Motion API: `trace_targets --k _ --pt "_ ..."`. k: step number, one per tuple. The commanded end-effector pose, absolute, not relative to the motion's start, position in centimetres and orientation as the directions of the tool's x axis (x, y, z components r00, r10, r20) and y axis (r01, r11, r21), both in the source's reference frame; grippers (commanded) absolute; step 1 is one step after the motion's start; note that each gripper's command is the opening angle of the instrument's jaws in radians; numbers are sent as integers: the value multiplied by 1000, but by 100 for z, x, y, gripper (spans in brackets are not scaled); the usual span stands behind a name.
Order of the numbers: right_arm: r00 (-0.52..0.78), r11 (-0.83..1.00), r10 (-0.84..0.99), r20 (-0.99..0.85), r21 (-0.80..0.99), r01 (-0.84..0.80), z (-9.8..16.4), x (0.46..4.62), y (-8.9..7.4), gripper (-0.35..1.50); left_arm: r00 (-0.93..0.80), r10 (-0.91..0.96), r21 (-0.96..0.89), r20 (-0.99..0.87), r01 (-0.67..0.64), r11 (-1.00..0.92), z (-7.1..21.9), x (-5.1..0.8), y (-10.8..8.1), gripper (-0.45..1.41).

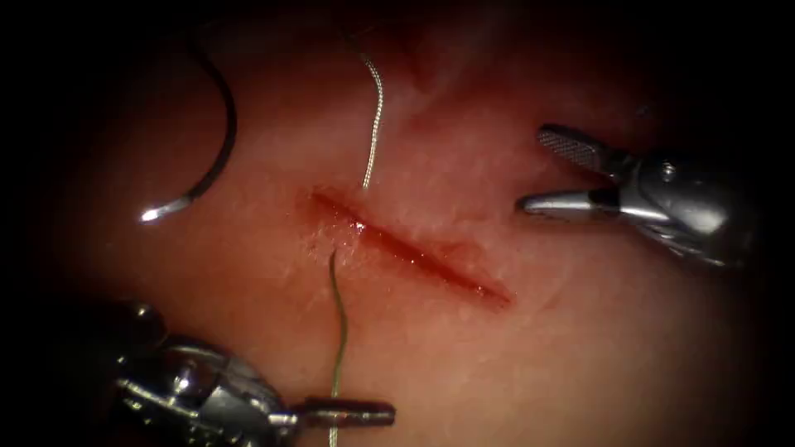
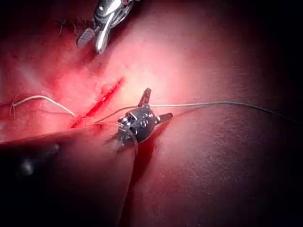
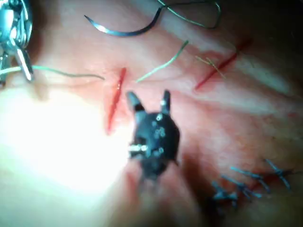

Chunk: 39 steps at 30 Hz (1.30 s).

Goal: Wound Closure

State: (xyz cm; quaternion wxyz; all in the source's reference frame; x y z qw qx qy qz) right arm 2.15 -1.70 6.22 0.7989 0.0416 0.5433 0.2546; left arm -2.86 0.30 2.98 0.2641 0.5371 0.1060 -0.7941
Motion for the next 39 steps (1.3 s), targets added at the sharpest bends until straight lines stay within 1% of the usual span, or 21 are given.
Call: trace_targets --k 1,2,3,4,5,7,10,12,15,16,18,19,22,23,24,26,28,32,35,39 --pt "278 868 450 -848 342 -361 628 223 -170 125 -274 -309 120 -911 540 -833 303 -291 27 77" --pt "278 868 450 -848 342 -361 628 223 -171 125 -270 -311 122 -911 543 -831 303 -292 26 77" --pt "278 868 450 -848 342 -361 628 223 -171 125 -267 -313 124 -911 546 -829 304 -292 26 72" --pt "278 868 450 -848 342 -361 627 223 -172 125 -260 -318 128 -912 554 -823 306 -291 25 27" --pt "278 868 450 -848 342 -360 627 223 -172 125 -256 -319 130 -912 557 -820 307 -291 26 7" --pt "278 868 450 -848 342 -361 626 224 -173 125 -251 -325 134 -912 567 -813 310 -290 26 -45" --pt "280 868 451 -848 343 -358 623 226 -177 120 -251 -346 160 -904 552 -818 316 -284 35 -45" --pt "285 893 418 -862 333 -302 620 231 -180 113 -231 -369 195 -900 542 -817 319 -281 45 -45" --pt "296 952 296 -908 255 -168 611 249 -190 105 -228 -386 219 -894 529 -820 327 -268 62 -45" --pt "298 976 216 -930 196 -98 604 264 -197 106 -232 -387 220 -892 526 -822 332 -264 69 -45" --pt "296 983 184 -937 171 -70 600 272 -201 106 -234 -387 219 -892 524 -823 334 -262 75 -45" --pt "298 993 114 -948 117 -8 592 289 -209 106 -235 -390 223 -890 521 -824 336 -261 83 -45" --pt "275 997 1 -961 24 79 576 314 -220 88 -232 -391 227 -891 518 -825 334 -262 97 -45" --pt "275 997 1 -961 24 79 576 314 -220 88 -232 -391 227 -891 518 -825 334 -262 97 -45" --pt "265 994 -64 -962 -39 100 571 325 -219 85 -230 -389 227 -892 517 -825 329 -264 103 -45" --pt "271 993 -84 -959 -59 98 571 326 -217 85 -229 -391 230 -891 516 -825 326 -265 105 -45" --pt "289 987 -153 -945 -131 94 571 328 -210 85 -226 -395 236 -891 513 -825 318 -265 111 -45" --pt "303 977 -214 -929 -197 85 565 326 -203 85 -221 -391 237 -894 508 -828 313 -265 118 -45" --pt "300 956 -292 -908 -278 89 562 336 -205 85 -223 -390 236 -894 506 -830 317 -267 123 -45" --pt "319 940 -342 -884 -318 127 570 343 -207 81 -220 -393 240 -893 507 -828 317 -267 125 -45"
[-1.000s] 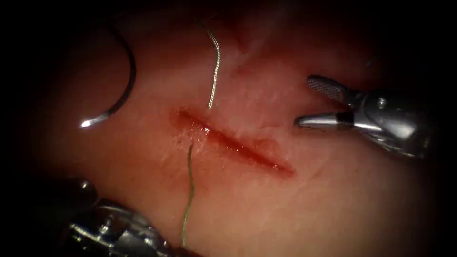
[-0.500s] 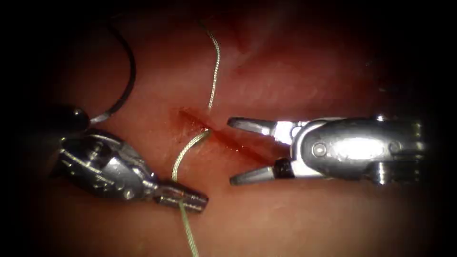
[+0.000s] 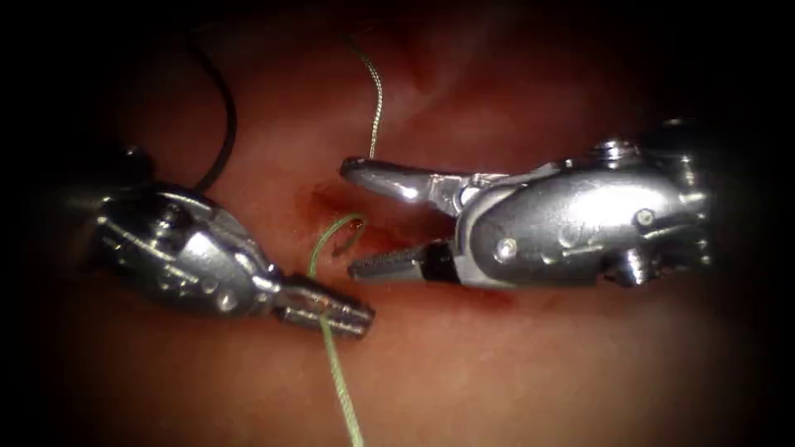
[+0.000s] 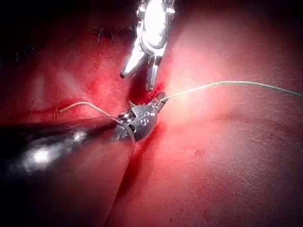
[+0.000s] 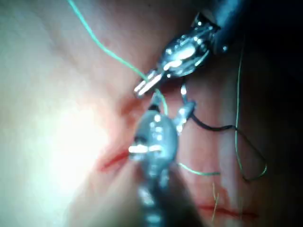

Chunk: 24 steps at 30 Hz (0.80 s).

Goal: Wound Closure

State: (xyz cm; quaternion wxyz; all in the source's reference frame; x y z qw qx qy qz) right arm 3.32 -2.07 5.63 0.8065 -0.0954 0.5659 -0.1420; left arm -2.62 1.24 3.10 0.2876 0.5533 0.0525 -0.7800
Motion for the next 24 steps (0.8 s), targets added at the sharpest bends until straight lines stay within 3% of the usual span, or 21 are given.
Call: trace_targets --k 1,17,18,19,24 --pt "330 931 -364 -871 -335 142 580 345 -208 79 -219 -393 240 -893 507 -828 316 -266 125 -45" --pt "299 861 -507 -809 -454 229 616 381 -219 64 -221 -395 241 -892 506 -828 320 -266 126 -45" --pt "292 858 -511 -809 -460 227 617 382 -217 31 -221 -396 242 -891 506 -828 321 -266 126 -45" --pt "292 860 -508 -810 -458 226 616 380 -214 -35 -220 -396 242 -891 507 -827 321 -265 126 -45" --pt "282 861 -505 -815 -454 229 608 367 -205 -35 -220 -397 243 -891 507 -827 323 -265 126 -45"
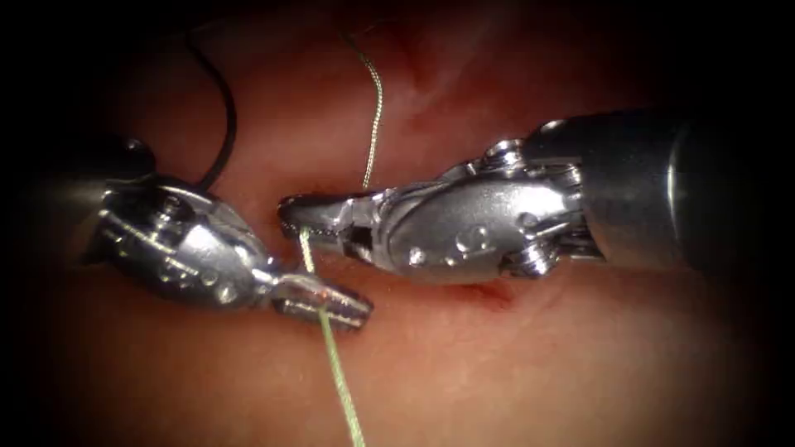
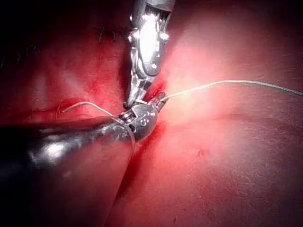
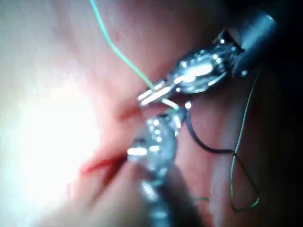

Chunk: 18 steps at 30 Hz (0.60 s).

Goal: Wound Closure

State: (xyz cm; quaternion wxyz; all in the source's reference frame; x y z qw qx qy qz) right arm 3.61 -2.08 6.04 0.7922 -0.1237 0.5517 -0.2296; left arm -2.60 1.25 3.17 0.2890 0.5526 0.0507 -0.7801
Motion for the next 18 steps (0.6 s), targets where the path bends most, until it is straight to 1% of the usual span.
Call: trace_targets --k 1,7,8,9,10,11,13,14,15,16,18 --pt "284 864 -500 -818 -448 230 608 366 -205 -35 -221 -397 243 -891 507 -827 323 -265 126 -45" --pt "312 876 -477 -821 -418 240 614 366 -204 -35 -220 -403 249 -888 507 -825 325 -265 127 -45" --pt "341 882 -465 -817 -398 251 620 365 -203 -35 -231 -394 240 -890 497 -834 324 -265 129 5" --pt "355 887 -457 -816 -386 255 623 365 -203 -35 -239 -376 223 -895 489 -843 323 -265 130 42" --pt "369 894 -443 -817 -370 253 627 364 -202 -35 -245 -364 213 -899 481 -850 322 -265 130 62" --pt "396 915 -398 -827 -325 241 638 363 -201 -35 -256 -325 181 -910 460 -869 318 -265 131 89" --pt "465 951 -300 -833 -222 217 656 358 -196 -35 -244 -287 166 -926 419 -892 310 -269 134 106" --pt "481 957 -279 -831 -200 210 660 357 -194 -35 -246 -285 167 -926 410 -897 309 -271 135 108" --pt "500 971 -226 -836 -153 183 667 355 -188 -35 -261 -285 166 -922 398 -902 307 -275 138 116" --pt "510 981 -178 -841 -113 156 673 352 -181 -35 -273 -286 167 -919 387 -907 306 -277 138 121" --pt "515 992 -96 -852 -39 119 683 349 -170 -35 -284 -285 166 -915 379 -910 307 -279 137 125"
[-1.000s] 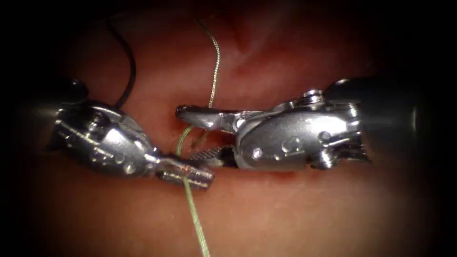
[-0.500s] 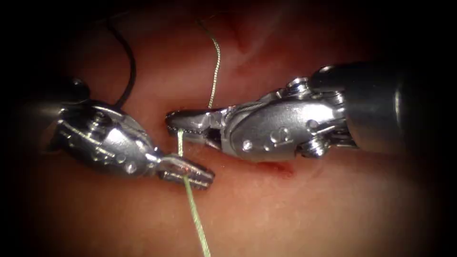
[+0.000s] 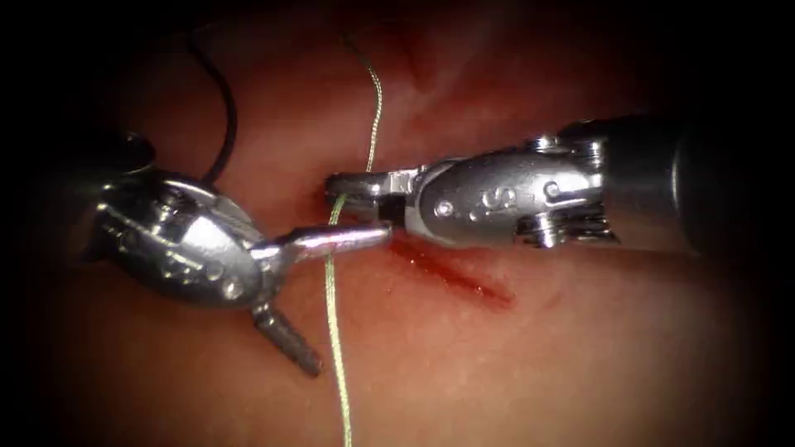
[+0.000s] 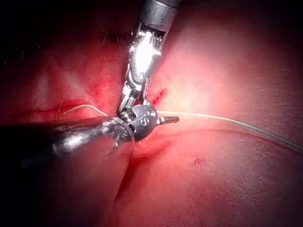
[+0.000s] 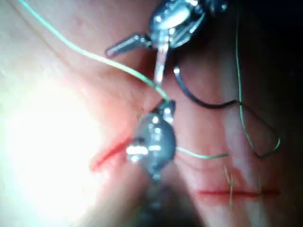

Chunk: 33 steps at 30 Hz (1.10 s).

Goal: Wound Closure

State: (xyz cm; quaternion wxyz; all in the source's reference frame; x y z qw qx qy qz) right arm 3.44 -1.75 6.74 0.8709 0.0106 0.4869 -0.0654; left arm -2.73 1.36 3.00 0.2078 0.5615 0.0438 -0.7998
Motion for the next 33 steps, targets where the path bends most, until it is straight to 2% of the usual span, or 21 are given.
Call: trace_targets --k 1,6,11,18,29,33 --pt "515 994 -65 -855 -11 107 686 348 -166 -35 -286 -284 166 -915 375 -912 307 -279 136 125" --pt "489 983 110 -865 166 73 708 348 -149 -35 -300 -304 175 -904 390 -904 311 -282 132 121" --pt "465 953 218 -858 289 86 719 346 -138 -35 -347 -399 232 -849 433 -871 329 -278 130 108" --pt "438 932 286 -852 354 80 722 344 -125 -35 -381 -465 264 -799 473 -841 356 -278 119 106" --pt "443 920 326 -835 388 56 739 349 -111 -35 -310 -507 307 -804 514 -801 340 -293 99 101" --pt "444 918 329 -834 392 56 739 350 -113 -35 -290 -511 311 -809 526 -791 335 -298 93 91"
